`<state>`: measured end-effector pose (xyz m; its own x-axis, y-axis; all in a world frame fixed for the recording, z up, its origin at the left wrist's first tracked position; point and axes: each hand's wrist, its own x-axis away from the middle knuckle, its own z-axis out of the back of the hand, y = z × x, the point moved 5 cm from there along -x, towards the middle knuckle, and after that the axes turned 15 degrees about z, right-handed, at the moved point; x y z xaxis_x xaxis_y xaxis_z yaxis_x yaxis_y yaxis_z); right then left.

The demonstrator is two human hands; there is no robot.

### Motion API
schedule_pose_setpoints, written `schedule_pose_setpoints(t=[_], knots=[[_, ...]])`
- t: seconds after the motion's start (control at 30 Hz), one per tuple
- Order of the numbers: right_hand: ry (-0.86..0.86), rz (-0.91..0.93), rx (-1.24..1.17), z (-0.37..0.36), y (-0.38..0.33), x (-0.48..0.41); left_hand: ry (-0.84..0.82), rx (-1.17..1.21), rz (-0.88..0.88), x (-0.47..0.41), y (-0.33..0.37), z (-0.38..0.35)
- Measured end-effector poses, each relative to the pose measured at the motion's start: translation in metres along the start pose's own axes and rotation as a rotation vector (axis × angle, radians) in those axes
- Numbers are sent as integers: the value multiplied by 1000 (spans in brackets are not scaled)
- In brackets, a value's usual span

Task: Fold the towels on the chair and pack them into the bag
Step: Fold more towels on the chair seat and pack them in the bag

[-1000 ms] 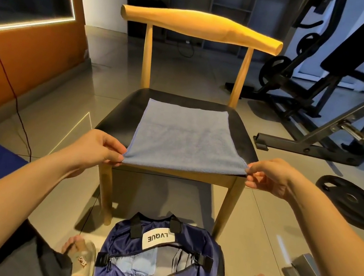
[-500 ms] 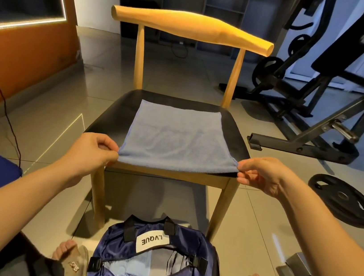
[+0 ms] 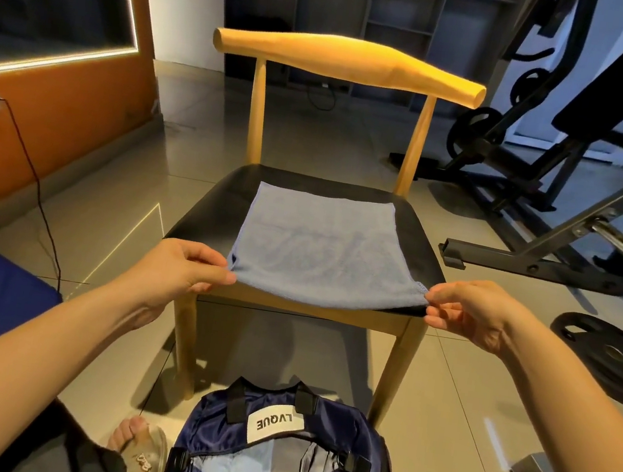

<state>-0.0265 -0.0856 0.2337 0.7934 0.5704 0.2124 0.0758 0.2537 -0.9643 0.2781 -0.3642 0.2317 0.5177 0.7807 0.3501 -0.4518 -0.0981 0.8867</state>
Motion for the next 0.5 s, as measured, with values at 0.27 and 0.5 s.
schedule_pose_setpoints(t=[0.27,0.5], knots=[[16,-7,17,1,1,0,206,-155,-263,9,8,-3],[26,-8,22,2,-1,4,209,-215,-303,12,10,1]])
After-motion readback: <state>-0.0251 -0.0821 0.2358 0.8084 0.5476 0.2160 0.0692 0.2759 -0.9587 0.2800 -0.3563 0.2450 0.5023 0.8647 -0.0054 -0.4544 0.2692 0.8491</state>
